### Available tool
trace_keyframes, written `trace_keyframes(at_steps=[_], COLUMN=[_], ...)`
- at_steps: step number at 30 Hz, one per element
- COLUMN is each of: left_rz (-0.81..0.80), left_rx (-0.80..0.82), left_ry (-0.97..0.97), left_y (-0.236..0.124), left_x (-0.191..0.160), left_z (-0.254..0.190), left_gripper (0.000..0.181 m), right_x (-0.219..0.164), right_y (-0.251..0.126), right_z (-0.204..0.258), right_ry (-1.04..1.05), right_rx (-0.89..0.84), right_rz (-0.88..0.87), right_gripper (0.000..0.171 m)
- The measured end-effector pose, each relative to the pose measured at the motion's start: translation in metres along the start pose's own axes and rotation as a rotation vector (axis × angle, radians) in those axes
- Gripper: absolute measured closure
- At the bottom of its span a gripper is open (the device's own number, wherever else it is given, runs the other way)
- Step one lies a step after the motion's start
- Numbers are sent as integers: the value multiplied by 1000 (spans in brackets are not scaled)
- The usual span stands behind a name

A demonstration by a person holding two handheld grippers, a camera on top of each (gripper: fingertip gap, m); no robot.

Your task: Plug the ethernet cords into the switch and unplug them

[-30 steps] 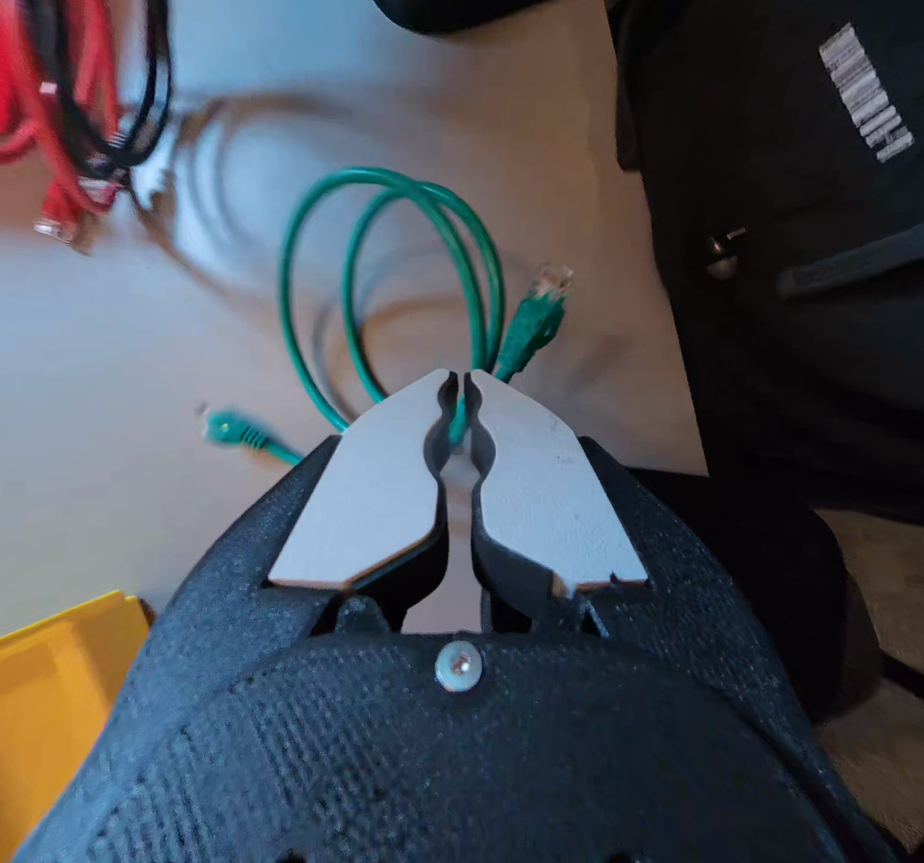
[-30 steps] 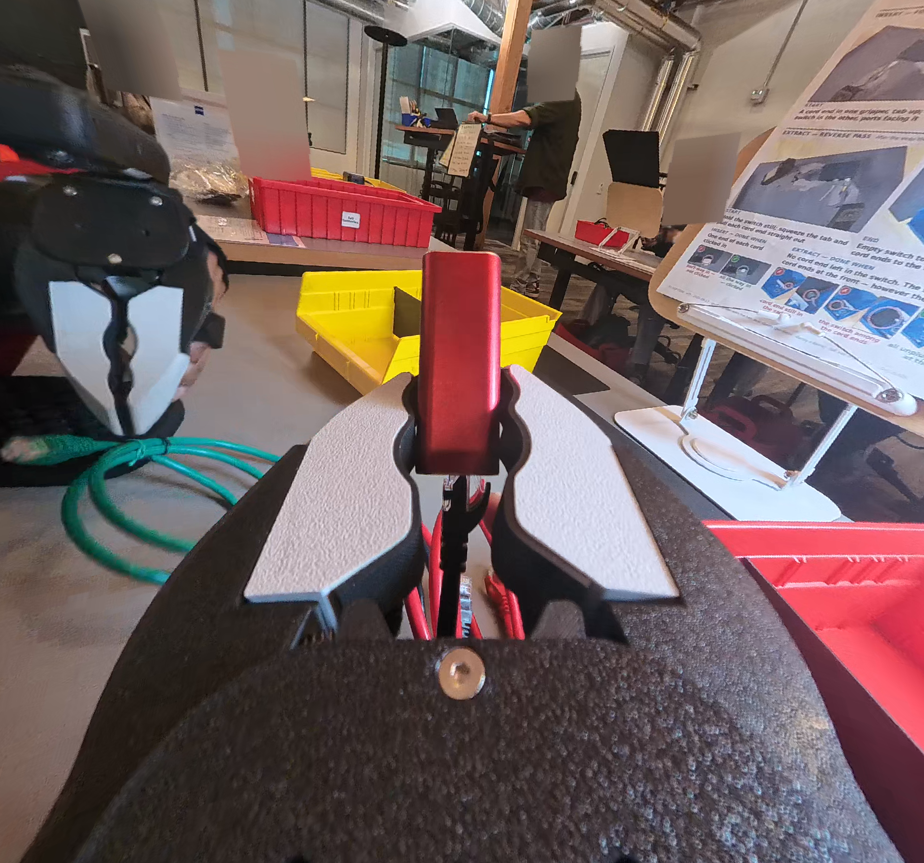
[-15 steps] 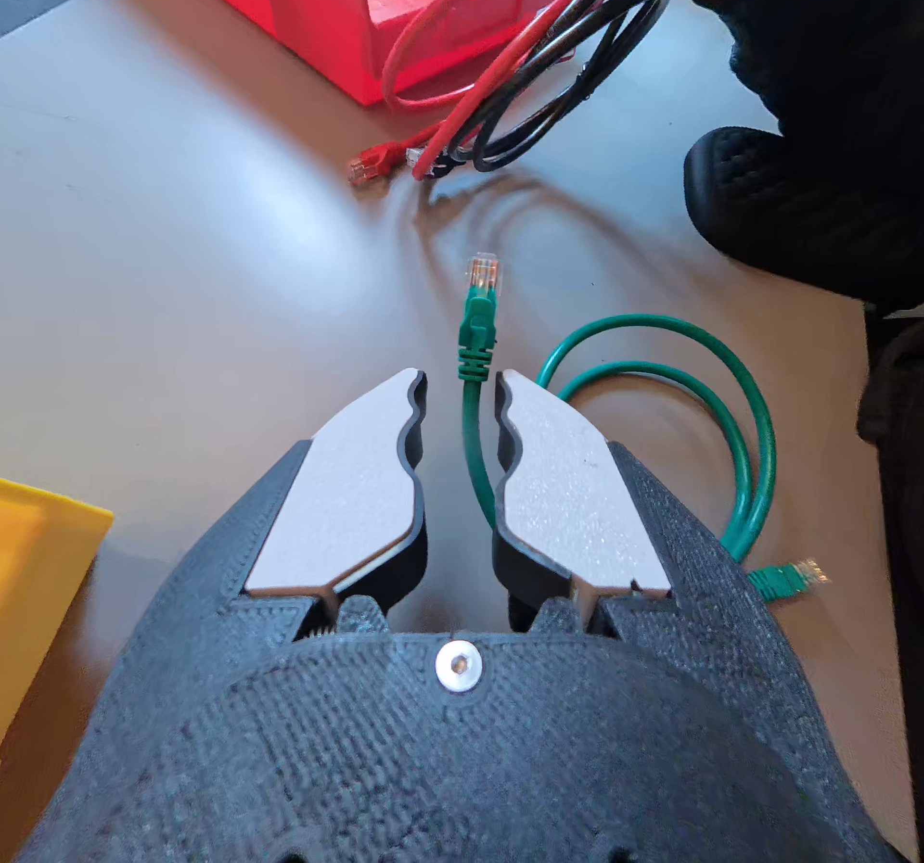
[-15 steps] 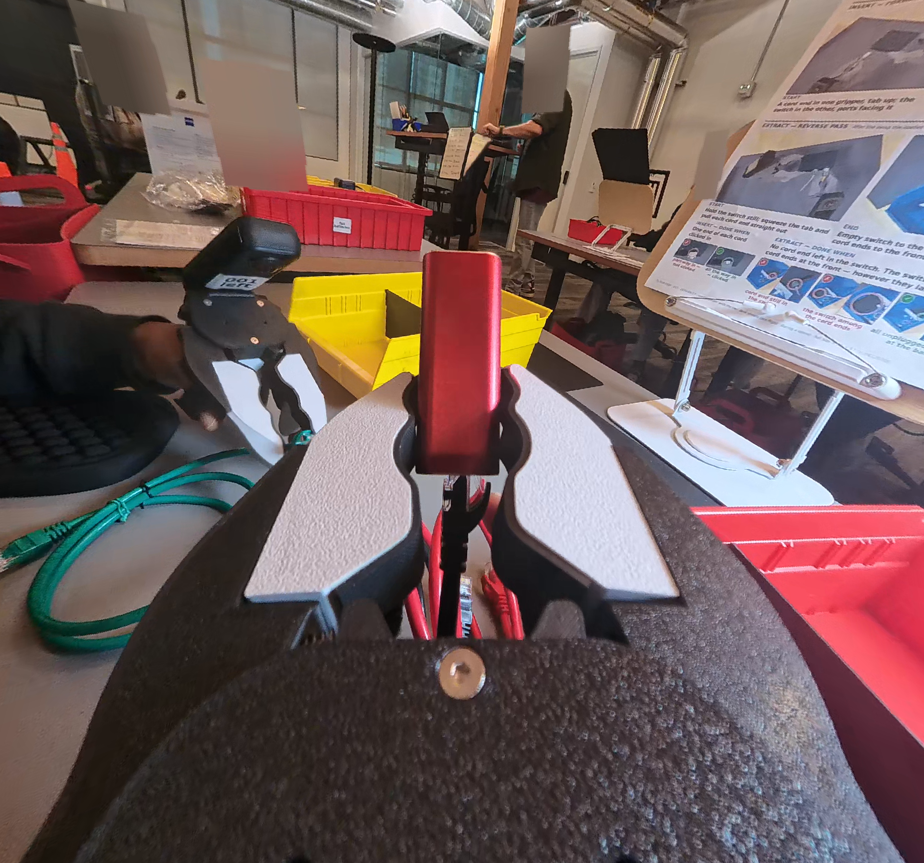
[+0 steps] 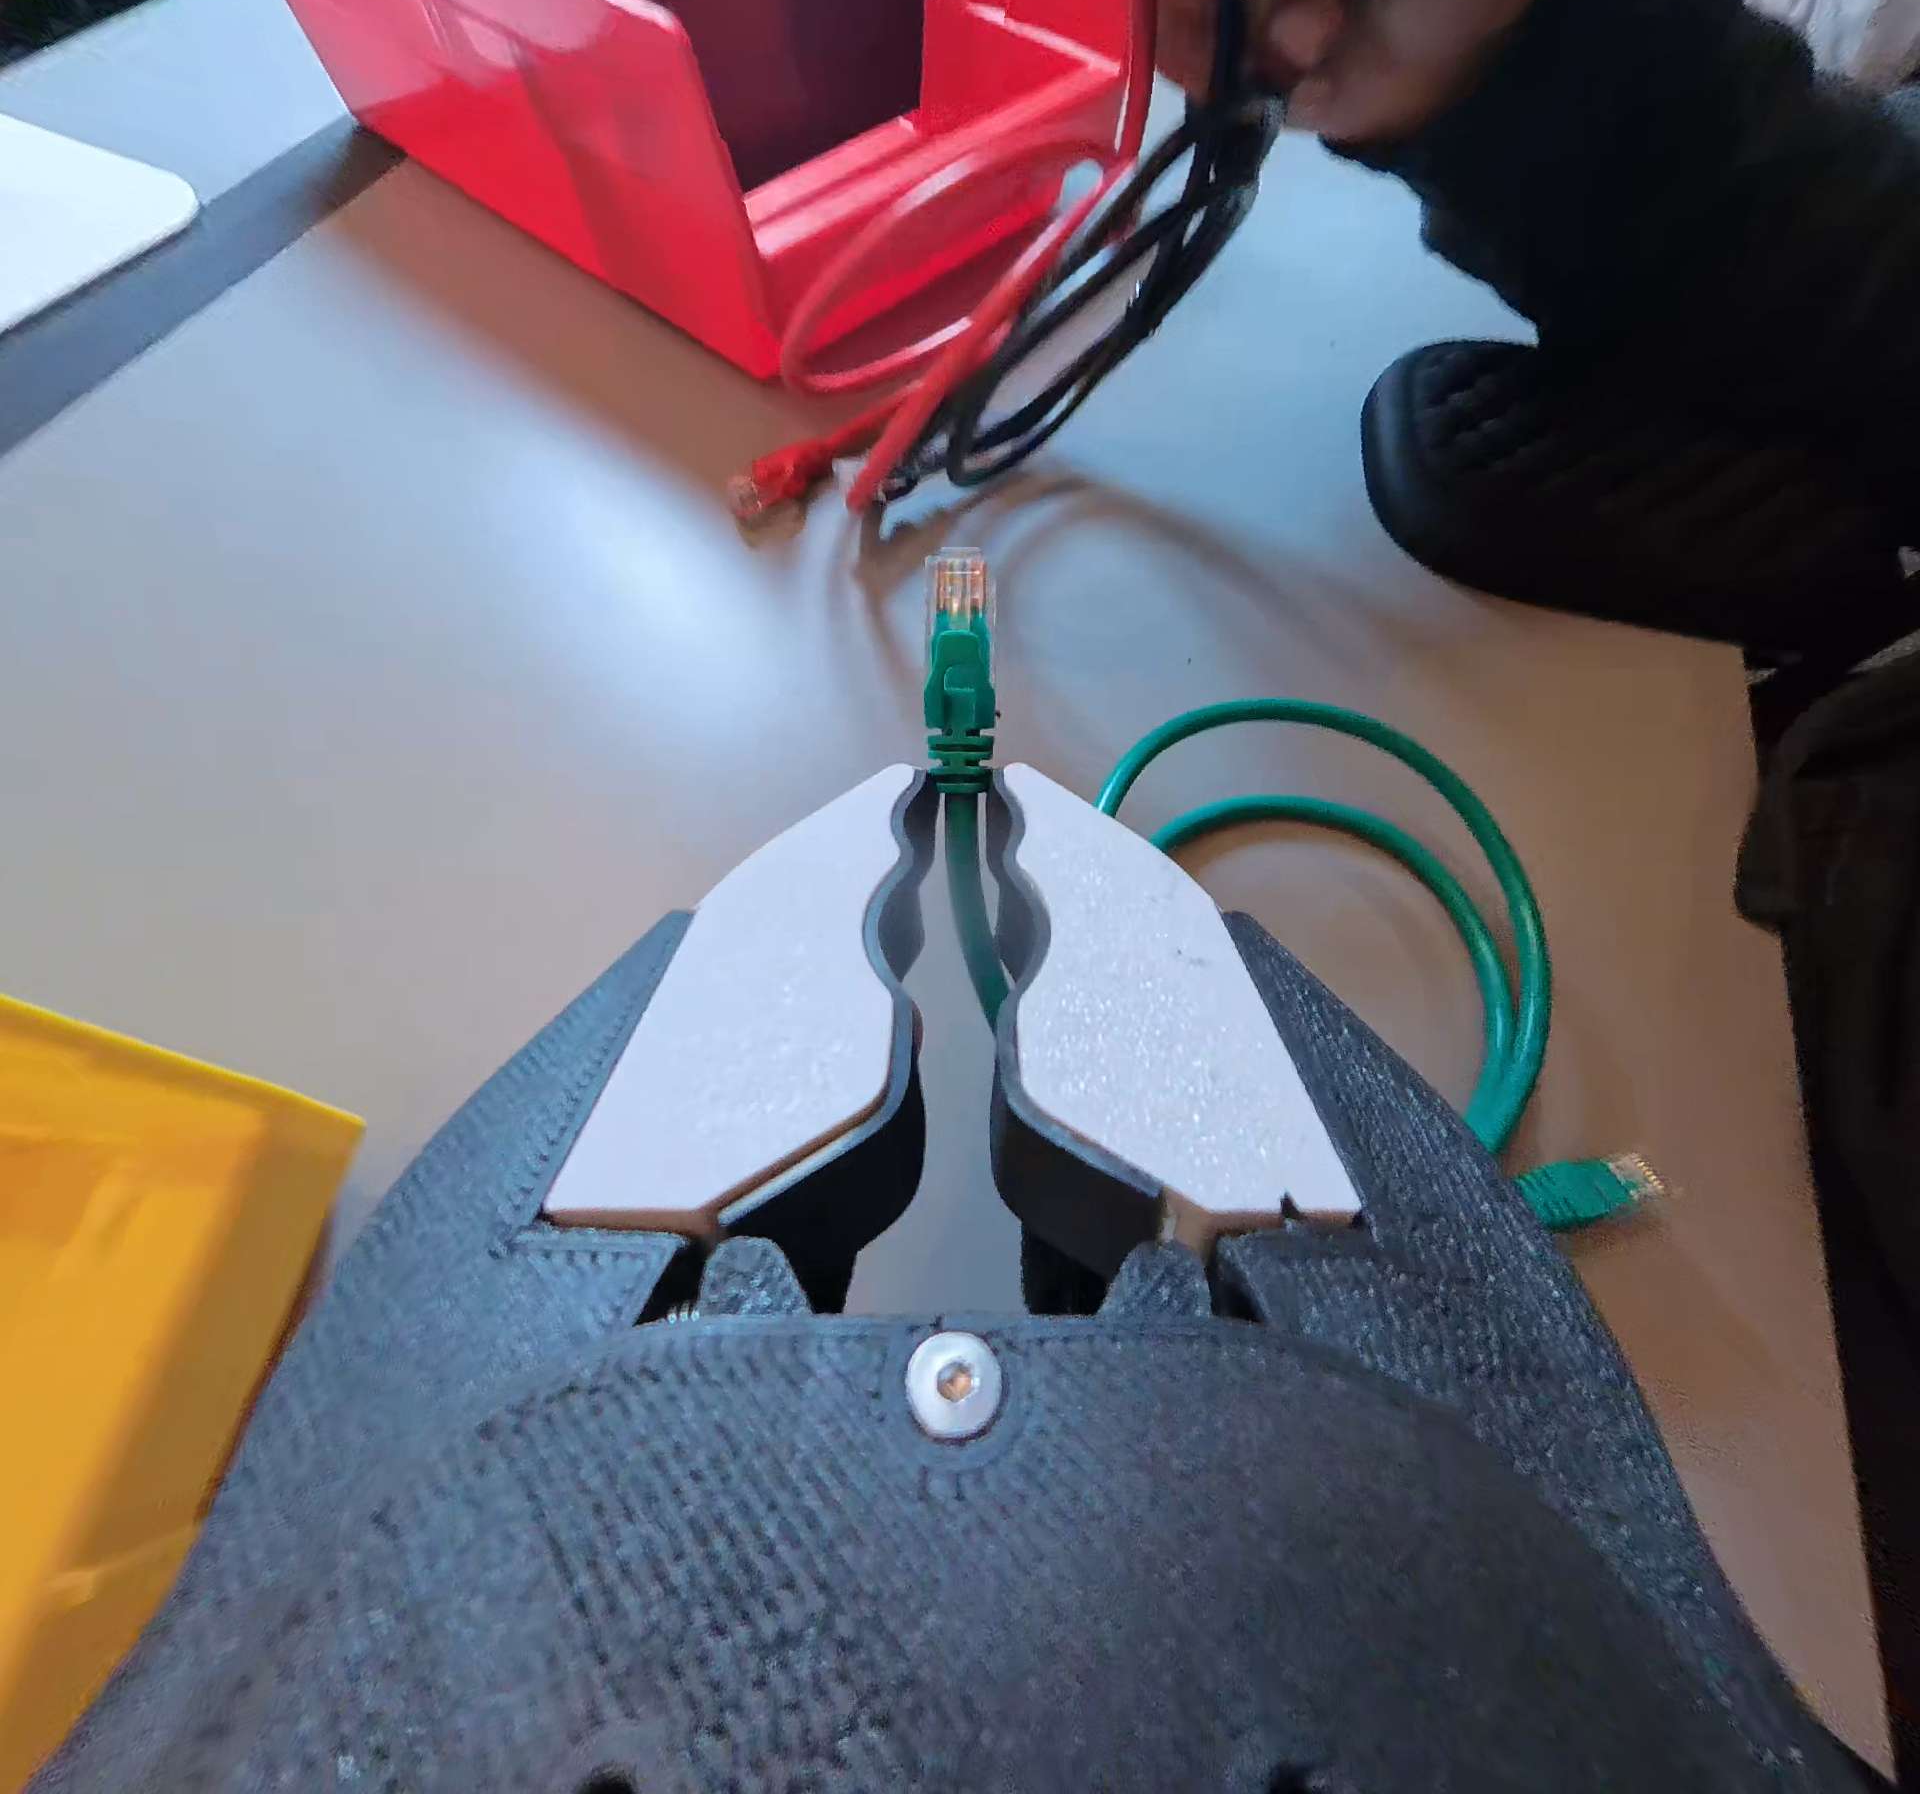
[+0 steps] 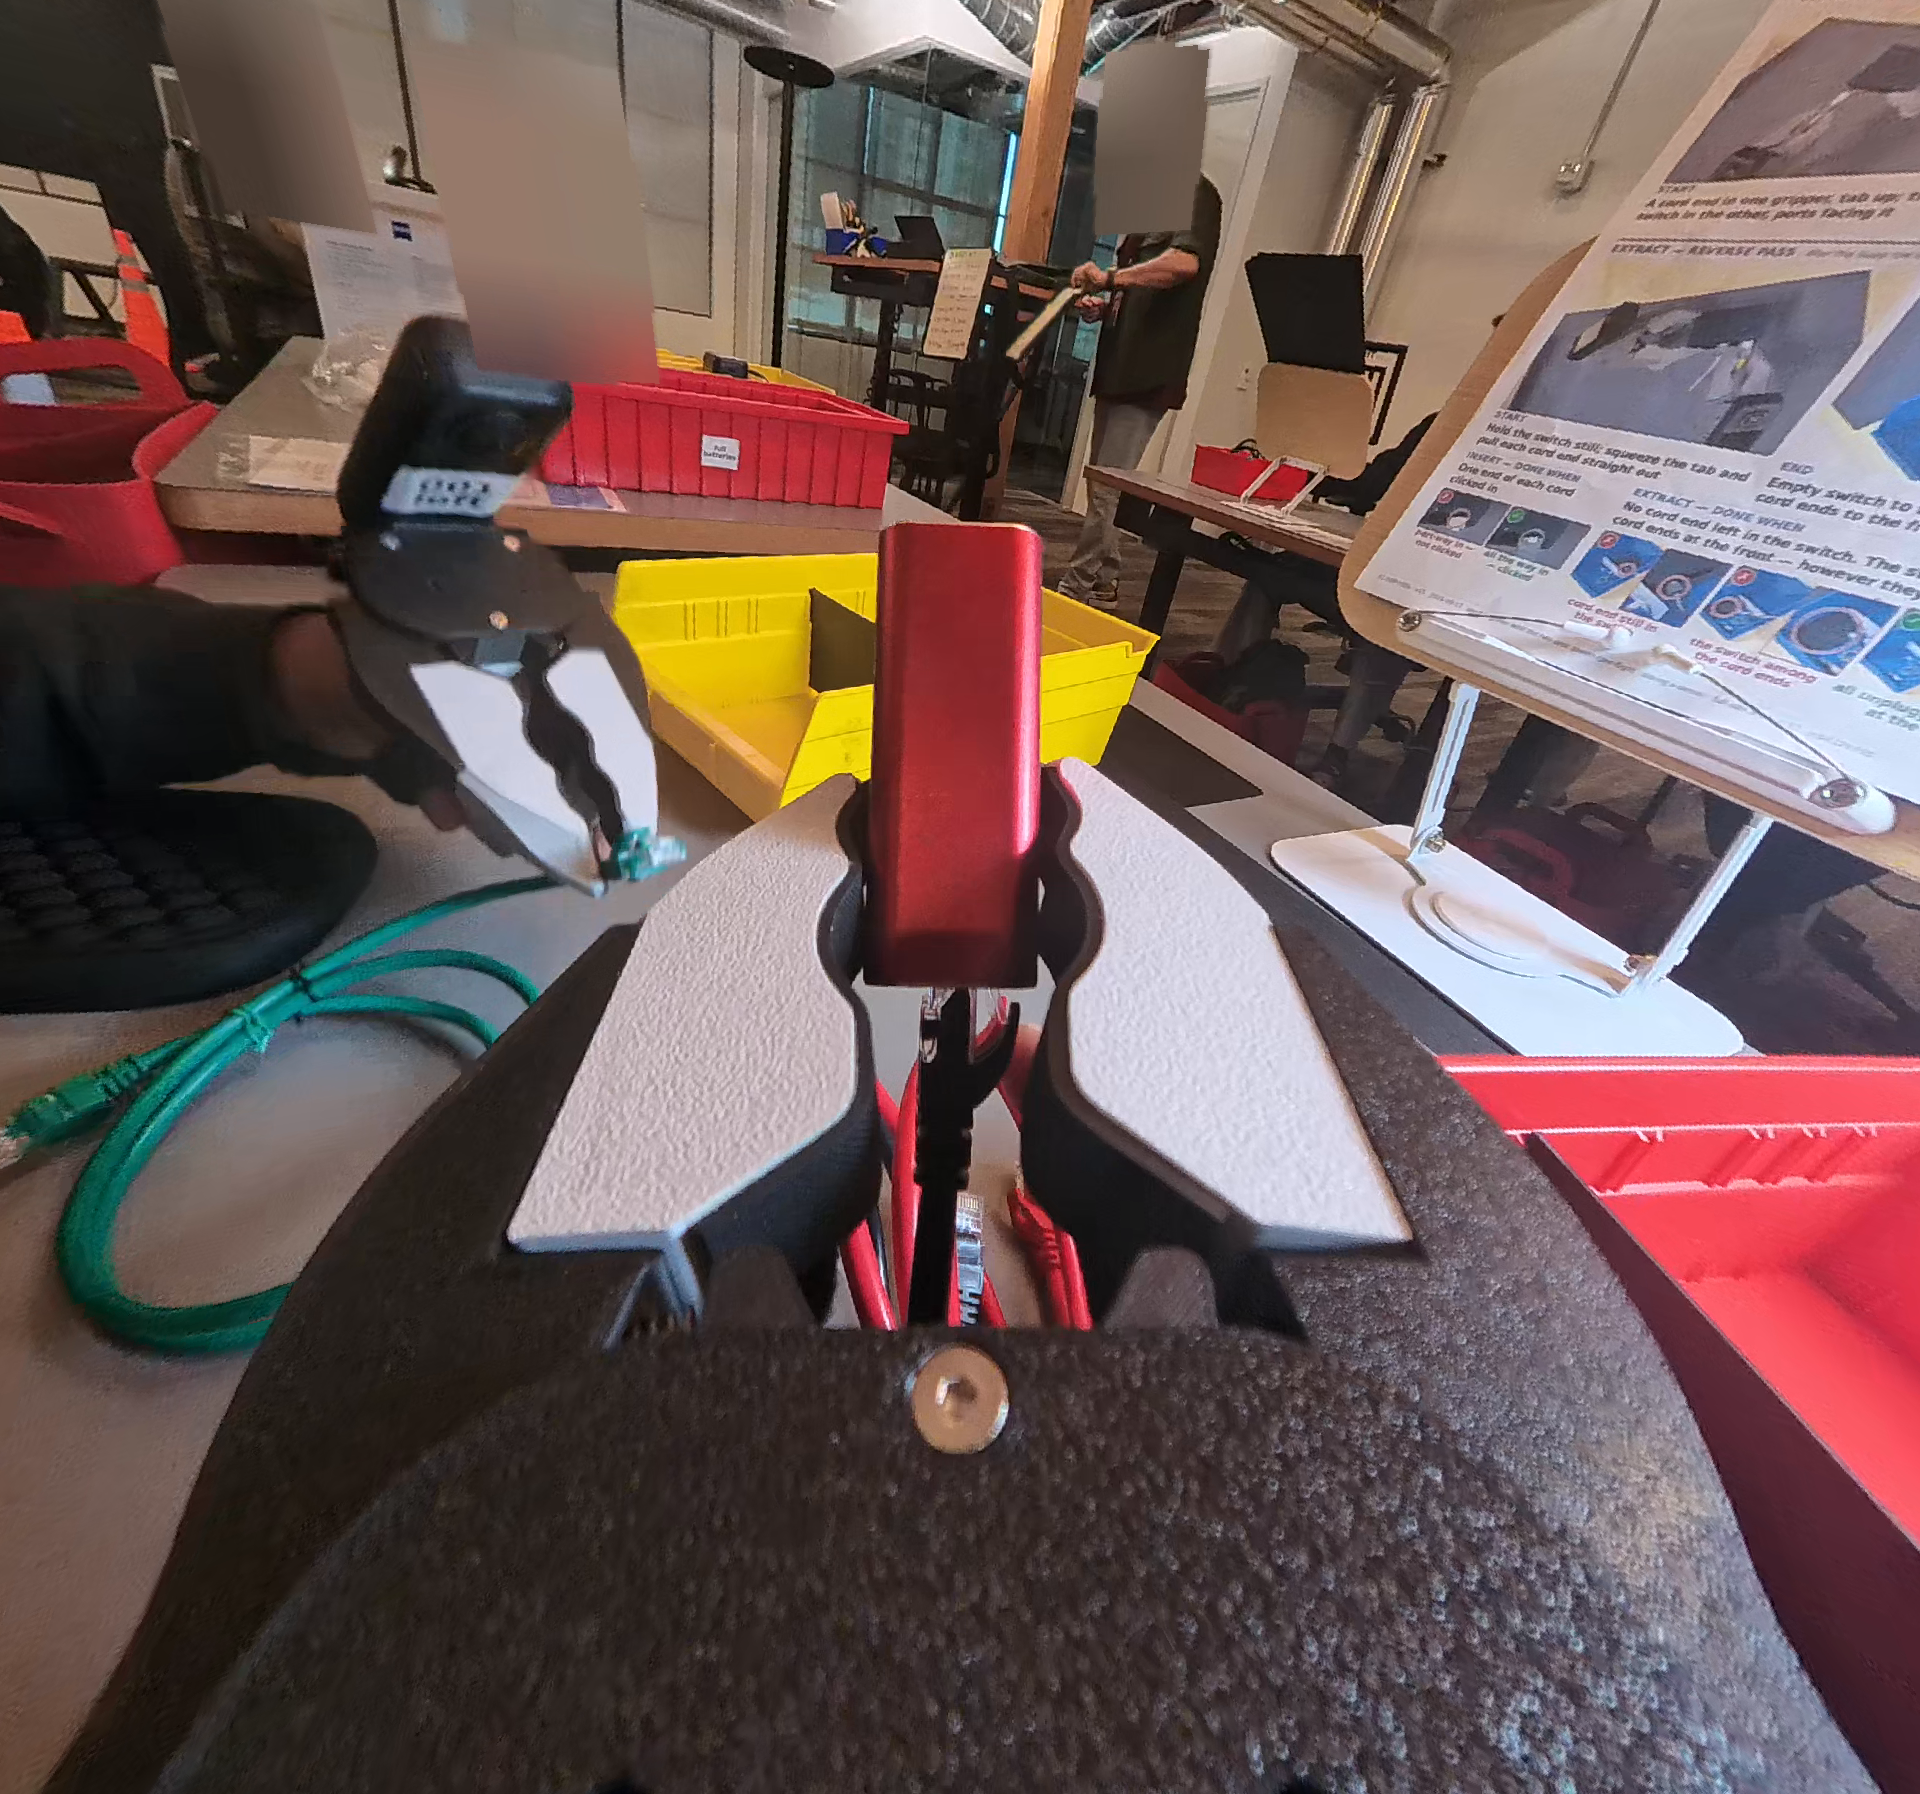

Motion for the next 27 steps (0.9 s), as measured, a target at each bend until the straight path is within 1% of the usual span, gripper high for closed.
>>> trace_keyframes(at_steps=[4, 6, 10, 15, 19, 27], left_rz=[36, 75, 230, 480, 619, 793], left_rx=[11, -17, -112, -228, -233, -275], left_ry=[39, 60, 99, 105, 108, 57], left_y=[-20, -29, -35, -28, -23, -14], left_x=[35, 54, 79, 87, 88, 78], left_z=[-3, -9, -22, -37, -34, -23], left_gripper=[172, 172, 172, 172, 172, 172], right_x=[-3, -4, -8, -22, -27, -29], right_y=[2, 3, 5, 18, 25, 33], right_z=[2, 6, 22, 48, 60, 77], right_ry=[-34, -82, -299, -659, -797, -1035], right_rx=[9, 26, 50, 19, 14, -48], right_rz=[12, 13, 33, 132, 147, 170], right_gripper=[143, 142, 143, 142, 143, 143])
Point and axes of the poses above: each gripper's, where its closed fingertips meet, y out along the fingers, x out of its top, z = x × y across the jaws, the point moved 5 cm from there along -y, back along the fingers, and after that the axes turned 5 degrees about z, right-handed, at the moved point
